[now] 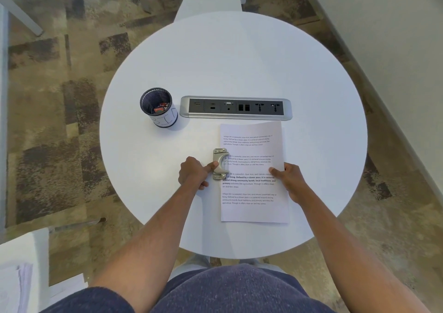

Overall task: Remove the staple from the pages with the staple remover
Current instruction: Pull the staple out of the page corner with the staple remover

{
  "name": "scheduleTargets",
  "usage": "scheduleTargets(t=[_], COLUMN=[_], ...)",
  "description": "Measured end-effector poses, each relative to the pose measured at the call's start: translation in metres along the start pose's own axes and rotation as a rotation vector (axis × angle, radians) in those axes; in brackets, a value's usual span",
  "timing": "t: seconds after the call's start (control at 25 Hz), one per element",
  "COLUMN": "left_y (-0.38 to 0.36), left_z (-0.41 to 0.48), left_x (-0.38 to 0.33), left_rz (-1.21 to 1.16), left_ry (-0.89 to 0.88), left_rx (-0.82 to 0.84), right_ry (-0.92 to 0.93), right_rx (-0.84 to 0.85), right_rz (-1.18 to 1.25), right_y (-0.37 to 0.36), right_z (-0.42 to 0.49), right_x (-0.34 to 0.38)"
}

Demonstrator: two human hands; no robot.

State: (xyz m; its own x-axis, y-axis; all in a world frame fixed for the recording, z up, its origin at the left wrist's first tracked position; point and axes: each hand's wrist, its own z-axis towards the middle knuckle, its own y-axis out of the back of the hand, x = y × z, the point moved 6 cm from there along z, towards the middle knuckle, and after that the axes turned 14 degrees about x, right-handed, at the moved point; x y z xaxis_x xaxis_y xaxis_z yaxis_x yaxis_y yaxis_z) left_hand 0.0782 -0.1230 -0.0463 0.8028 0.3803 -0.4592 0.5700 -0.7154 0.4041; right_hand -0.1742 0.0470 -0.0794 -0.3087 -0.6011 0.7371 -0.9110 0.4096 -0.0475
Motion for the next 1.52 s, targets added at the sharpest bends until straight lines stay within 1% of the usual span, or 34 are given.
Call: scheduleTargets(t=[0.2,0.36,0.44,0.56,0.72,0.88,1.08,1.24,1.52], left_y=[0.003,-0.004,-0.012,-0.017,-0.012,0.01,0.039,0.072,0.141], left_z=[-0.008,-0.006,-0.004,0.007,0.004,-0.013,-0.028,-0.027,-0.011], left_x=[-0.01,-0.017,-0.017,-0.004,-0.002,-0.016,-0.019,0.005,0.061], left_rz=[0.034,0.024,-0.049,-0.267,-0.342,-0.343,-0.387,-0.38,-0.383], left_ry=[-0.044,-0.171,-0.232,-0.197,-0.216,-0.293,-0.354,-0.339,-0.298], left_rx=[0.006,-0.006,0.042,0.121,0.151,0.136,0.144,0.107,-0.008], right_ry=[0.003,0.009,0.011,0.025,0.062,0.131,0.166,0.158,0.166], right_rx=[0.009,0.023,0.02,0.029,0.036,0.048,0.114,0.105,0.077], right_rz=[0.009,0.011,0.015,0.032,0.047,0.051,0.227,0.286,0.303], right_y=[0.0,-0.001,-0.001,0.0,0.005,0.022,0.044,0.051,0.045], right_z=[-0.001,-0.003,-0.004,-0.006,-0.011,-0.019,-0.035,-0.038,-0.039], right_x=[0.0,0.001,0.002,0.003,0.006,0.019,0.034,0.033,0.03])
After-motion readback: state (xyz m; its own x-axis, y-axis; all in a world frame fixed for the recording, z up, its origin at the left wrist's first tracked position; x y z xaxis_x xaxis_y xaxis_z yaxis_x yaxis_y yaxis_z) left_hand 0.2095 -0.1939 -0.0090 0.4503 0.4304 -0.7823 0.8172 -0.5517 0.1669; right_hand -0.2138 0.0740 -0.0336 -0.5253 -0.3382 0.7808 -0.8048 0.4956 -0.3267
